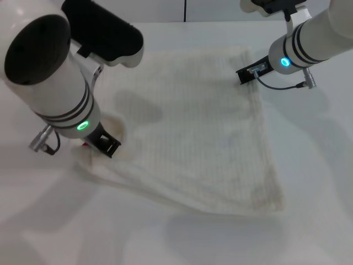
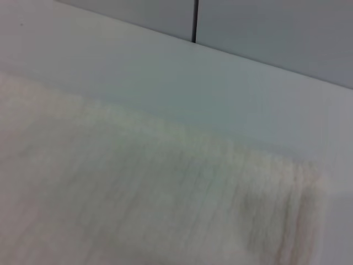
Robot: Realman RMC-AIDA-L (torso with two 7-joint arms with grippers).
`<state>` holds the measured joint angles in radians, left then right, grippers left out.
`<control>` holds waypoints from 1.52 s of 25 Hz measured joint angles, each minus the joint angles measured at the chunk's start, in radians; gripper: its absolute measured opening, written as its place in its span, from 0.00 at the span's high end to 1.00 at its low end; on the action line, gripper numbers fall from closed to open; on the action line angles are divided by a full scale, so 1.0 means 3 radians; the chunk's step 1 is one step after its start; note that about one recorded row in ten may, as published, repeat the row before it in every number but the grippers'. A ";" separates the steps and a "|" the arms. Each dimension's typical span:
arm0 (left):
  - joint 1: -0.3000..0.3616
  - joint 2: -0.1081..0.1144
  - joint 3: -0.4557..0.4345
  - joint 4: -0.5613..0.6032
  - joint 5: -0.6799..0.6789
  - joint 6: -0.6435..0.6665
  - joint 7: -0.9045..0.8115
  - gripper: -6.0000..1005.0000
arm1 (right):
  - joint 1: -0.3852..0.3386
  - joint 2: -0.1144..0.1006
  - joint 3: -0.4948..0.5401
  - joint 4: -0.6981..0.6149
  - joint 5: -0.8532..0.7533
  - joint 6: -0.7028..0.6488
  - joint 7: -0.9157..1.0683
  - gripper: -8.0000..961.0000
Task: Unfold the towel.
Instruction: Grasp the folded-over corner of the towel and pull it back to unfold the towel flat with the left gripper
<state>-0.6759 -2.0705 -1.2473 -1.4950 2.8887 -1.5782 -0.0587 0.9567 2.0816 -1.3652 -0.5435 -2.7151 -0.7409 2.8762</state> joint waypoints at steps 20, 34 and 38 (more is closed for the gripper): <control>0.0233 0.0030 0.0016 0.0209 0.0010 0.0035 -0.0315 0.84 | -0.0001 -0.0011 0.0006 -0.0024 0.0000 0.0006 -0.0005 0.99; 0.0217 0.0057 0.0088 -0.0023 0.0014 -0.0035 -0.0356 0.57 | -0.0013 -0.0010 0.0003 -0.0024 0.0000 0.0005 -0.0005 0.99; 0.0195 0.0056 0.0087 -0.0098 0.0018 -0.0071 -0.0365 0.52 | -0.0015 -0.0010 0.0000 -0.0024 0.0000 0.0006 -0.0005 0.99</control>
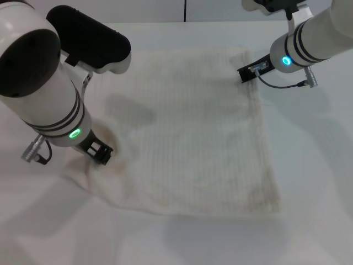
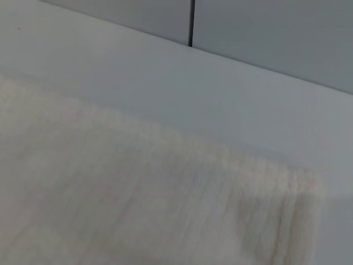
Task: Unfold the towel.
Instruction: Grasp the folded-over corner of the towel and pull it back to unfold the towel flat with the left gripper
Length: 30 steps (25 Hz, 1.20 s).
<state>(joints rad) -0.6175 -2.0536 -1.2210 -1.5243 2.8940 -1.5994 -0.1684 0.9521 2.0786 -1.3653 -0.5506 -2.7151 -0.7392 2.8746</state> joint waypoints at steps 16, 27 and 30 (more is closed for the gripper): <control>0.0021 -0.0025 0.0110 -0.0230 -0.0002 0.0253 0.0016 0.52 | -0.0014 0.0000 0.0000 0.0008 0.0000 0.0009 0.0000 0.99; -0.0086 0.0035 0.0017 0.0428 -0.0004 0.0374 0.0024 0.52 | -0.0014 0.0000 0.0000 -0.0002 0.0000 -0.0011 -0.0003 0.99; -0.0087 0.0131 0.0002 0.0448 -0.0002 0.0246 -0.0027 0.52 | -0.0014 0.0000 0.0003 -0.0002 0.0000 -0.0014 -0.0004 0.99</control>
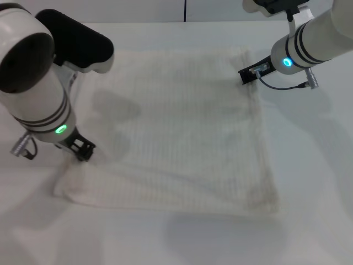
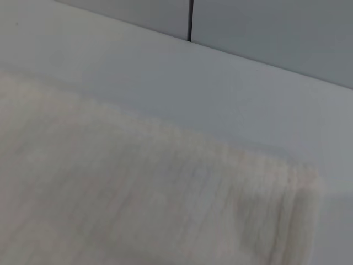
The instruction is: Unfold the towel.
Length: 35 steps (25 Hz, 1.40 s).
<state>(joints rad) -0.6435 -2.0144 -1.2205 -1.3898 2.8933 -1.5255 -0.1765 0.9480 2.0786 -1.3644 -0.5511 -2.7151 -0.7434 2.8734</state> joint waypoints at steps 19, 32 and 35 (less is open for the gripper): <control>0.0038 -0.0080 -0.0177 -0.0720 0.0001 0.0008 0.0471 0.52 | -0.0171 0.0003 0.0002 -0.0323 0.0000 -0.0063 -0.0001 0.99; 0.1108 -0.0157 -0.0988 -0.0809 -0.0004 0.2918 0.1695 0.52 | -0.1382 0.0006 -0.0941 -0.1831 0.0145 0.0950 -0.0087 0.99; 0.1629 -0.0177 -0.0938 -0.0570 -0.0028 0.4570 0.1813 0.52 | -0.2149 -0.0001 -0.1694 -0.2123 0.0100 0.2679 -0.0393 0.99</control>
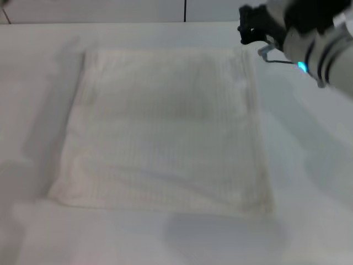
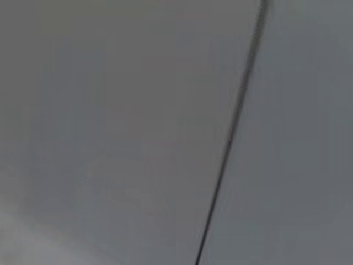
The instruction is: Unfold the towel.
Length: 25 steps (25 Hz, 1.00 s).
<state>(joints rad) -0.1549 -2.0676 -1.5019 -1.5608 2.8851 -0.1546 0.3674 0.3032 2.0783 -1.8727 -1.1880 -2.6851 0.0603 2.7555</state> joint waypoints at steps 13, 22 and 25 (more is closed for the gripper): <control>0.0044 -0.0013 0.0150 0.2857 -0.0314 0.3807 -0.0725 0.50 | -0.0234 0.0046 -0.1325 0.2369 0.1155 0.4165 0.0615 0.92; -0.0394 -0.0007 0.0084 0.4252 -0.0525 0.4423 -0.1271 0.24 | -0.0324 0.0048 -0.1347 0.2609 0.1533 0.4187 0.0656 0.82; -0.0411 -0.0011 0.0064 0.4306 -0.0532 0.4393 -0.1260 0.19 | -0.0292 0.0042 -0.1374 0.2624 0.1593 0.4130 0.0658 0.74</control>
<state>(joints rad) -0.2782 -2.0710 -1.4827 -0.2691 2.7255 1.1634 -0.0106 0.2157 2.0909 -2.2850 -0.4009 -2.2071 1.2992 2.9528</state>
